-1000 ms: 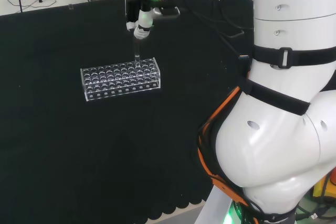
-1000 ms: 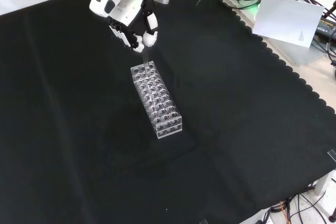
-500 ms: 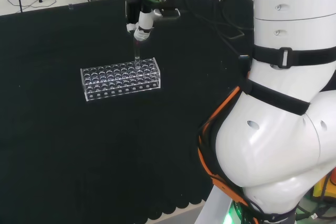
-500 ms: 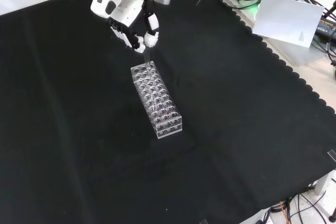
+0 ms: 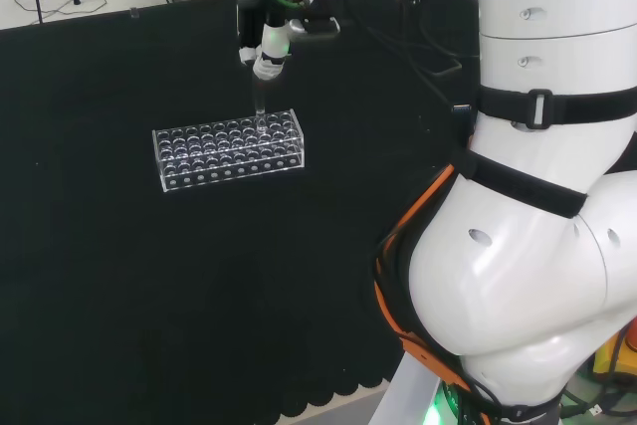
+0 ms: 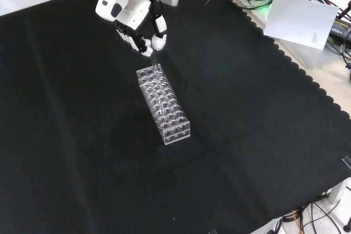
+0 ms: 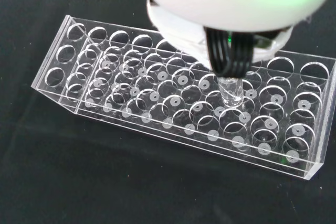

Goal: Put the test tube back in the rack.

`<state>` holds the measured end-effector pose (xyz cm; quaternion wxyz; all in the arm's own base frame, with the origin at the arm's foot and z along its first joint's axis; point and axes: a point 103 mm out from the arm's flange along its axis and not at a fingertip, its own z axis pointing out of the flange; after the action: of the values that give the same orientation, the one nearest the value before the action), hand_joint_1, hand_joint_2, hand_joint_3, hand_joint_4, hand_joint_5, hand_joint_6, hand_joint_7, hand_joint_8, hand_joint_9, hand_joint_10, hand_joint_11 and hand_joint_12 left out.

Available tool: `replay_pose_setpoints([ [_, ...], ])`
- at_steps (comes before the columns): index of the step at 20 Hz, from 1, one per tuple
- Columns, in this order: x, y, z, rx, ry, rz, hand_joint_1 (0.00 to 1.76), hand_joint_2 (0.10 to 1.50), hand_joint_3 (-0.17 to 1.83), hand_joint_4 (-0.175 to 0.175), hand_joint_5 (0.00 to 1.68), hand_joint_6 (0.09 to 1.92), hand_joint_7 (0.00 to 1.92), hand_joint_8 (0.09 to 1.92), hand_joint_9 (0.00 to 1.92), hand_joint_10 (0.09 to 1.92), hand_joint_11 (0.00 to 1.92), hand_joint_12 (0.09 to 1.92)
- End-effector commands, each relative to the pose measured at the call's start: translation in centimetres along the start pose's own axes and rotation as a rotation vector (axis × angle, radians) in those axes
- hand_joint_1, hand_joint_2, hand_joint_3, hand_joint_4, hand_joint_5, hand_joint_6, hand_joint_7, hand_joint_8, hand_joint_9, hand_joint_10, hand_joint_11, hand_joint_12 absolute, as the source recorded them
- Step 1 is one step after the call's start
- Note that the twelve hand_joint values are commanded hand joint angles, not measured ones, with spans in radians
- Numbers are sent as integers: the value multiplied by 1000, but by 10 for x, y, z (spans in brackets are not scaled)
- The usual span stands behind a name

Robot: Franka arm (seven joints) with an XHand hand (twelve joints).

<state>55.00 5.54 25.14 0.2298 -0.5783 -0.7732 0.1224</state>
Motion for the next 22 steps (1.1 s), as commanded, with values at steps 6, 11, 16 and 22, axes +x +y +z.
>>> replay_pose_setpoints([
  [6, -3, 2, 7, 1, 11, -4, 1451, 451, 873, -175, 1433, 429, 1498, 544, 1519, 208, 1349, 1043],
  [11, 1, 9, 5, 10, -8, -4, 1451, 451, 874, -175, 1433, 429, 1498, 544, 1519, 208, 1349, 1042],
  [16, -3, 7, 3, -7, -5, -19, 1451, 451, 873, -175, 1433, 429, 1498, 545, 1519, 208, 1349, 1042],
  [22, -3, 9, 2, -2, -10, -16, 1451, 451, 873, -175, 1433, 430, 1498, 544, 1518, 209, 1348, 1042],
])
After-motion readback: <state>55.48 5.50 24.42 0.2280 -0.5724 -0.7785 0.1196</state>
